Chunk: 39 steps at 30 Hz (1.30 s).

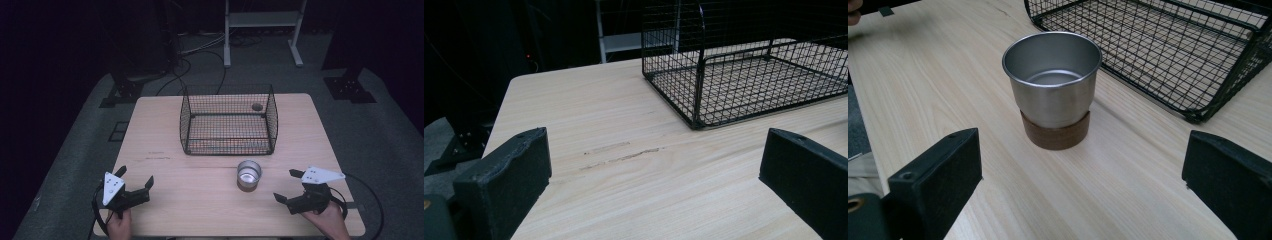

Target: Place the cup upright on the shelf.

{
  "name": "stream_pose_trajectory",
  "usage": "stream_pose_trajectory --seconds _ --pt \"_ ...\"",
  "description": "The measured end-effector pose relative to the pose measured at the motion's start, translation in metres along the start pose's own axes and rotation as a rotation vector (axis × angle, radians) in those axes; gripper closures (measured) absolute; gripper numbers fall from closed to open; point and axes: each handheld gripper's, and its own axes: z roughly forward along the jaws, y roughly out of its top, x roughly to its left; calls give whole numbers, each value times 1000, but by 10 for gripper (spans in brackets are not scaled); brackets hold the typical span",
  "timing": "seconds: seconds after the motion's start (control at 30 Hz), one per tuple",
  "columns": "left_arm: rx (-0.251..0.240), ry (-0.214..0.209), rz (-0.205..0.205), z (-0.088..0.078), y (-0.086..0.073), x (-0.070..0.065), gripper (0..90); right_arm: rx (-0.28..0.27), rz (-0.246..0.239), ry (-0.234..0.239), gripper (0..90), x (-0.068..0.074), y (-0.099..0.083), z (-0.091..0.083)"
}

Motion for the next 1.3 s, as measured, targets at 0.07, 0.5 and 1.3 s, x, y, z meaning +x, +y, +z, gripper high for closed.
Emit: stream_pose_trajectory --seconds 0.07,0.5,1.3 --pt "0 0 1 0 0 0 0 2 -2 0 21 1 1 2" --pt "-9 9 -13 -2 -1 2 0 32 -7 18 21 14 11 24" --pt "-11 15 -15 -4 -1 3 0 89 -35 7 21 22 21 67"
